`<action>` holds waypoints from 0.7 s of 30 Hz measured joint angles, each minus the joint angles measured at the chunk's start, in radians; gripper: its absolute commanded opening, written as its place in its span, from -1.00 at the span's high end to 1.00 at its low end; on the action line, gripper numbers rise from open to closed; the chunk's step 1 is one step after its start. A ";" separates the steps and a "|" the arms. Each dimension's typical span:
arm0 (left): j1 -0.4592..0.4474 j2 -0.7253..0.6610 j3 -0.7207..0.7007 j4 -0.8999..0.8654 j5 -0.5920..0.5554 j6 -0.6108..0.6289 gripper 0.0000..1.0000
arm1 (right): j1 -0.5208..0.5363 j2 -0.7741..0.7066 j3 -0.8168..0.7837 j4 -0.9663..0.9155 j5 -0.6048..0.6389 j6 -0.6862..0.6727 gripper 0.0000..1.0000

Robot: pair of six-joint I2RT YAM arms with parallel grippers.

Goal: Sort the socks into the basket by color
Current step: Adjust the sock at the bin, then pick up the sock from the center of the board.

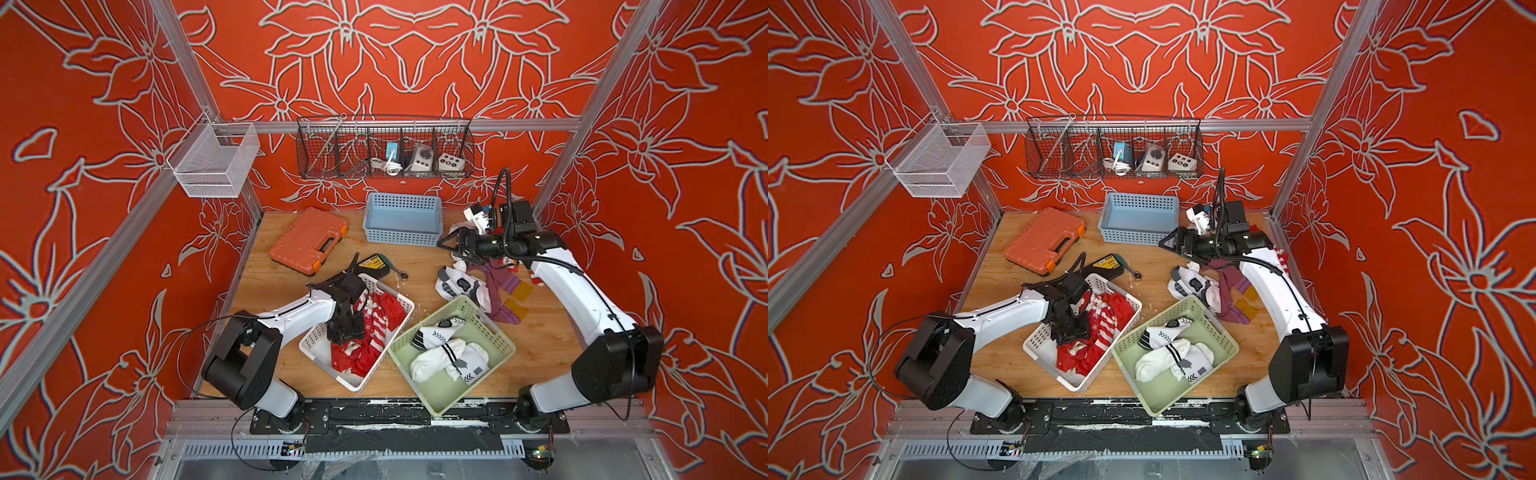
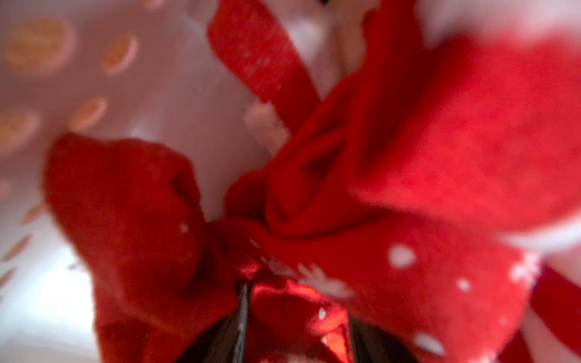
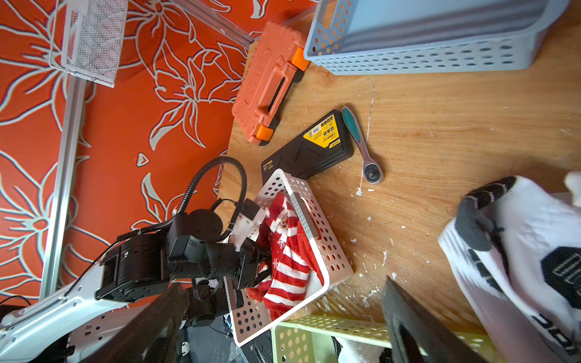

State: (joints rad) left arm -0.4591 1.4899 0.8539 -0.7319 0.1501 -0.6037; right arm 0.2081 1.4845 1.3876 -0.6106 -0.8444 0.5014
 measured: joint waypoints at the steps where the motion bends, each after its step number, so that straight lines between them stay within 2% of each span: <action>1: 0.000 -0.013 0.005 -0.008 -0.001 0.002 -0.16 | -0.006 0.000 0.000 -0.005 0.008 -0.002 -0.96; 13: 0.000 -0.245 0.115 -0.093 -0.026 0.067 -0.27 | -0.077 0.101 0.059 -0.093 0.172 -0.051 -0.96; 21: 0.000 -0.414 0.154 -0.058 -0.039 0.115 -0.29 | -0.126 0.180 0.089 -0.100 0.303 -0.057 -0.96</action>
State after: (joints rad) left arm -0.4587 1.0763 1.0080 -0.7898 0.1112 -0.4889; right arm 0.0822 1.6646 1.4765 -0.7105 -0.5419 0.4442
